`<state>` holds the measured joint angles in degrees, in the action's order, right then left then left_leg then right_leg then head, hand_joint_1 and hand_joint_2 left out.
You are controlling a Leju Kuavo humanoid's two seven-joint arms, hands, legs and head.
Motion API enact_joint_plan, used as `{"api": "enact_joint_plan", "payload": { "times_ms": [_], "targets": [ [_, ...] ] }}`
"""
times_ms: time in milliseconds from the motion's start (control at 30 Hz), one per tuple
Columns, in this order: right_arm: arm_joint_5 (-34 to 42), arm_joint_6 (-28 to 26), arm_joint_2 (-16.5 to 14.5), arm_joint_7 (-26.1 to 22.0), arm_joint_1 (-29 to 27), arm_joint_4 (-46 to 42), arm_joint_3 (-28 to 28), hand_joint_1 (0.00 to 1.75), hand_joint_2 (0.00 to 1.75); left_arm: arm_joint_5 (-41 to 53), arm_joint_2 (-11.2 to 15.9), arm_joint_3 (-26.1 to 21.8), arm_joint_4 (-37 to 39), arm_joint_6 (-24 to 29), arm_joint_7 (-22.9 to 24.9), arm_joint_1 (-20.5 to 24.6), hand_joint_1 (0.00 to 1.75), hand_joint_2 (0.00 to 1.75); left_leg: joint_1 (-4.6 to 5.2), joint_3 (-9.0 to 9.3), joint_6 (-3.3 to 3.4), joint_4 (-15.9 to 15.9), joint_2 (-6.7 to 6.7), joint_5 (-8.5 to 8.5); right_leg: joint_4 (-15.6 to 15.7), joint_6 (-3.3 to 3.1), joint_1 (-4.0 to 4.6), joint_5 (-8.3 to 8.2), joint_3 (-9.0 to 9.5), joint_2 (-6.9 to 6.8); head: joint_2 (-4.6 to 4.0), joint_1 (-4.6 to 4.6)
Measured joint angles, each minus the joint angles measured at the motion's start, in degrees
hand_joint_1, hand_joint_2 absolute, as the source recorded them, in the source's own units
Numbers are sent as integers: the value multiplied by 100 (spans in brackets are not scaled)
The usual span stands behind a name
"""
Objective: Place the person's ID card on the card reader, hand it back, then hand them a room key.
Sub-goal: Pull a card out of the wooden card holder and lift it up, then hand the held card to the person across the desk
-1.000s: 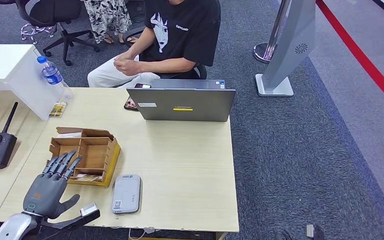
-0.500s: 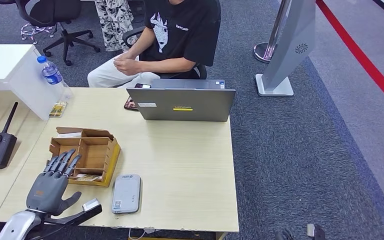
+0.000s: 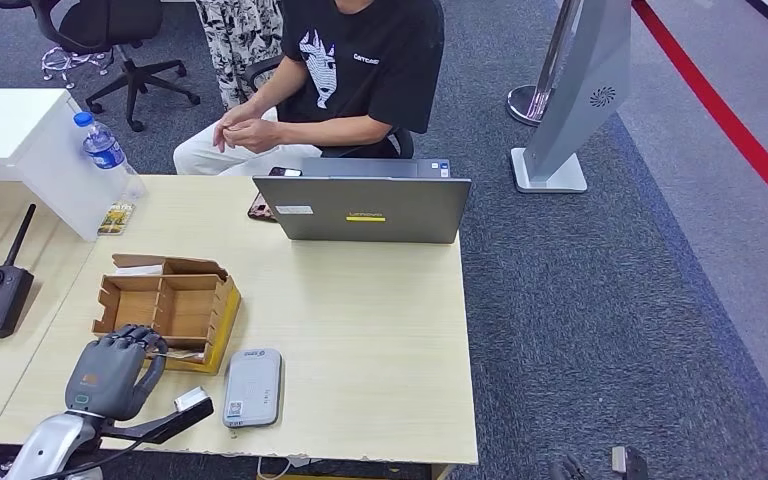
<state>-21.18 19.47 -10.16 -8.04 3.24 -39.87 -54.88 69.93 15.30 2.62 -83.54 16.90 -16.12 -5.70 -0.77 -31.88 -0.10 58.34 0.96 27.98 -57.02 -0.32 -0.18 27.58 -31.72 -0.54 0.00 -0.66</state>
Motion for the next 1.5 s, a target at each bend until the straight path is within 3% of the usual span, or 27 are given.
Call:
{"api": "enact_joint_plan", "payload": {
  "times_ms": [400, 1000, 1233, 1267, 1367, 1400, 1500],
  "targets": [
    [-15, -24, -7, 23, 6, -13, 40, 0, 175, 91, -34, 0, -55, -83, 64, 207, 175, 175, 0, 1, 0, 0, -2, -2, 0, 0, 0, -1, 0, -2, 0, 1],
    [-37, -196, -5, 29, 114, 64, 294, 0, 175, -403, 181, 4, -1329, -763, 71, 1632, 175, 175, -1, 1, -2, 1, -2, -9, -1, -3, 1, -7, 0, -3, 0, -1],
    [20, -245, -2, 14, 152, 138, 387, 0, 175, -347, 246, 24, -1374, -808, 155, 1802, 175, 175, -1, 1, -3, 1, -1, -10, -1, -3, 1, -7, -1, -1, 0, -2],
    [25, -252, -1, 13, 154, 146, 402, 0, 175, -344, 248, 26, -1374, -807, 163, 1799, 154, 175, -1, 1, -3, 1, -2, -10, -1, -3, 1, -7, -1, -1, 0, -2],
    [29, -267, 3, 13, 160, 169, 426, 0, 175, -343, 249, 27, -1374, -802, 170, 1781, 23, 175, -1, 0, -3, 1, -2, -10, -1, -3, 1, -7, -1, -1, 0, -2],
    [31, -272, 4, 12, 162, 176, 432, 0, 175, -344, 249, 27, -1374, -798, 171, 1773, 0, 175, -1, 0, -3, 1, -2, -10, -1, -3, 1, -7, -1, -1, 0, -2],
    [36, -284, 6, 6, 165, 197, 444, 0, 175, -352, 246, 28, -1374, -773, 179, 1738, 0, 175, -1, 0, -3, 1, -2, -10, -1, -3, 1, -7, -1, -1, 0, -2]
  ]
}}
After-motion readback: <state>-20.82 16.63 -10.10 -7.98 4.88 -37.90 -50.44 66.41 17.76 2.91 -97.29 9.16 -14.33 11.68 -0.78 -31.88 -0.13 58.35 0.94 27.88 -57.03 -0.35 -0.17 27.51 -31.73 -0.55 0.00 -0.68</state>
